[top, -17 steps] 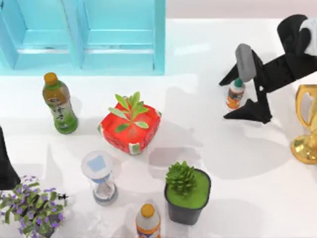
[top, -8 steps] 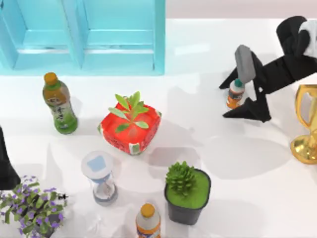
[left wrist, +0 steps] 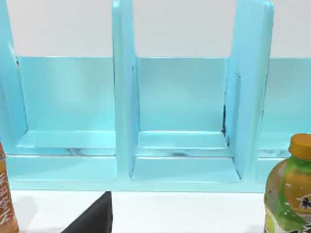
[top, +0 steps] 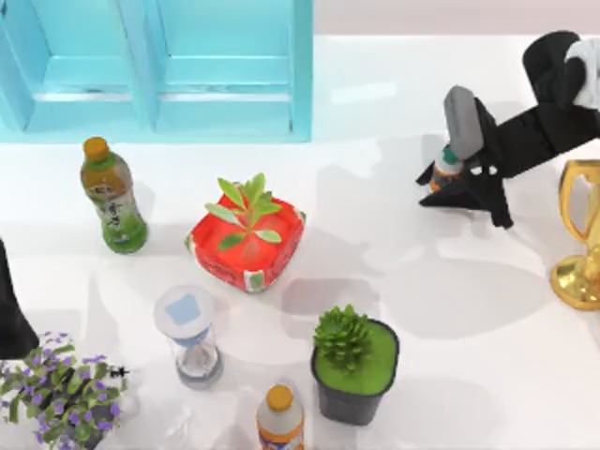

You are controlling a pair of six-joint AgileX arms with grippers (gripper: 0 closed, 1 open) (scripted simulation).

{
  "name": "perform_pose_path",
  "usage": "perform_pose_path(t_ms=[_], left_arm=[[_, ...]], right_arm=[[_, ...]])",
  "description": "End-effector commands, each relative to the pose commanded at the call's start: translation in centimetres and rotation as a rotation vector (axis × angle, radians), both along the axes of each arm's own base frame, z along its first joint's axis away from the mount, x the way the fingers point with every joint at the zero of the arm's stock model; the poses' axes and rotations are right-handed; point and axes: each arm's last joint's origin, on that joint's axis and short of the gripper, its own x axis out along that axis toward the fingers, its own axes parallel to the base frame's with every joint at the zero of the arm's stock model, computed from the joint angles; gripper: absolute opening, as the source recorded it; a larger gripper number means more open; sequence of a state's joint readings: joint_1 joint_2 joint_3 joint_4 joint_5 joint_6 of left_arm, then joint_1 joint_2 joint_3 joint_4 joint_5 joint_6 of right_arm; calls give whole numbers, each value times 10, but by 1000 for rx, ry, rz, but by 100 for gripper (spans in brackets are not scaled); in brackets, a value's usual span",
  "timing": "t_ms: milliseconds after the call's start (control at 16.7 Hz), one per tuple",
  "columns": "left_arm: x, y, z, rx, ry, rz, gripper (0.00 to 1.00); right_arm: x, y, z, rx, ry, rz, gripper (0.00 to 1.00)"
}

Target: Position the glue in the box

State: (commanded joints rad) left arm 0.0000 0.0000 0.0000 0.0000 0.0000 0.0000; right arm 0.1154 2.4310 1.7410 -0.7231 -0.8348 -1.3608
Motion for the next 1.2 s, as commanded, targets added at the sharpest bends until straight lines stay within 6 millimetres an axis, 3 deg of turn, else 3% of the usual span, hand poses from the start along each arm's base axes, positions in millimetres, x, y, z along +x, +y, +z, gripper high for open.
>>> perform_pose_path(t_ms=[120, 720, 1200], left_arm=[[0, 0, 0, 0, 0, 0, 100], [0, 0, 0, 0, 0, 0, 100], [0, 0, 0, 0, 0, 0, 100]], right_arm=[[0, 0, 0, 0, 0, 0, 0], [2, -1, 6, 2, -7, -2, 0], [1, -1, 96, 1, 1, -3, 0]])
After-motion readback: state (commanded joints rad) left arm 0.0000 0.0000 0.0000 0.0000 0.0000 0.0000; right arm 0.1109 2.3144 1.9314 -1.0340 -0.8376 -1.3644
